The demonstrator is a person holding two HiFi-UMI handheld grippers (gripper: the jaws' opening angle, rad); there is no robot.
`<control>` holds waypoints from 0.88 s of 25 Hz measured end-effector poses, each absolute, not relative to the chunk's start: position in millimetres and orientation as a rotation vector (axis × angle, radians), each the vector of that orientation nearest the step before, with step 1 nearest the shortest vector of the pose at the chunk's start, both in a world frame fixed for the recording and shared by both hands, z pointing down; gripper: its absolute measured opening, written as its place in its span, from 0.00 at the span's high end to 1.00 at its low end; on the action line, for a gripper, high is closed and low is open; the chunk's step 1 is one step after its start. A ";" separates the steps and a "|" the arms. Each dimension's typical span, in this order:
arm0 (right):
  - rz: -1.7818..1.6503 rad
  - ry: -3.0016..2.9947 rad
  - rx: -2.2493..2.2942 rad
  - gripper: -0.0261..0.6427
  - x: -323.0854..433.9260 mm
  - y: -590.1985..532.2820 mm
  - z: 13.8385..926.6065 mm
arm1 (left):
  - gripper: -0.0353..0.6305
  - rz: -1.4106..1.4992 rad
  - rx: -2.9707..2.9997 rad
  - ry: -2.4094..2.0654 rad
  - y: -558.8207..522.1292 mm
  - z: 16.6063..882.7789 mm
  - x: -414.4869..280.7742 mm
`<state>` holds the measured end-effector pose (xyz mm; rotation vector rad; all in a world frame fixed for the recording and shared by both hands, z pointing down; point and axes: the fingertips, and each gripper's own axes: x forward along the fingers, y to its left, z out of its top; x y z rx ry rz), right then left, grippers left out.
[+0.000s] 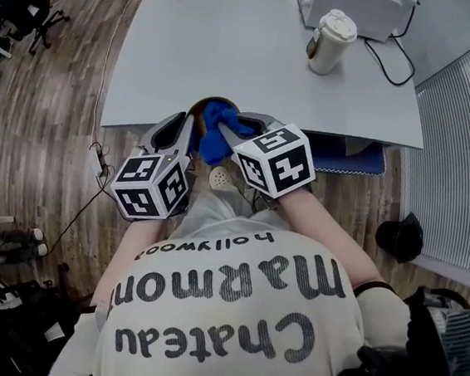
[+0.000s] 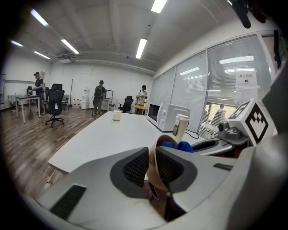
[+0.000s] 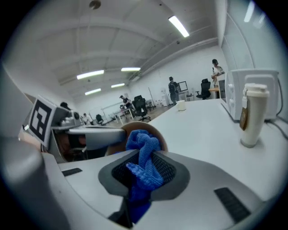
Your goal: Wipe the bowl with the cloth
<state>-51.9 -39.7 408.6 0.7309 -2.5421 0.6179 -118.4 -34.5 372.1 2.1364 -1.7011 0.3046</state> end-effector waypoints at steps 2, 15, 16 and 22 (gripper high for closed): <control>0.831 -2.637 0.667 0.86 -59.7 -35.5 395.7 | 0.87 0.291 2.157 -1.687 -36.8 368.9 -108.5; 0.895 -2.705 0.496 0.86 -75.9 -22.8 389.6 | 0.86 0.147 2.128 -1.712 -49.3 358.2 -103.9; 0.883 -2.701 0.472 0.87 -76.6 -19.8 388.8 | 0.86 0.144 2.125 -1.711 -48.9 357.6 -104.3; 0.662 -2.651 0.396 0.87 -76.9 -11.9 393.9 | 0.86 0.083 2.074 -1.704 -52.3 359.6 -114.3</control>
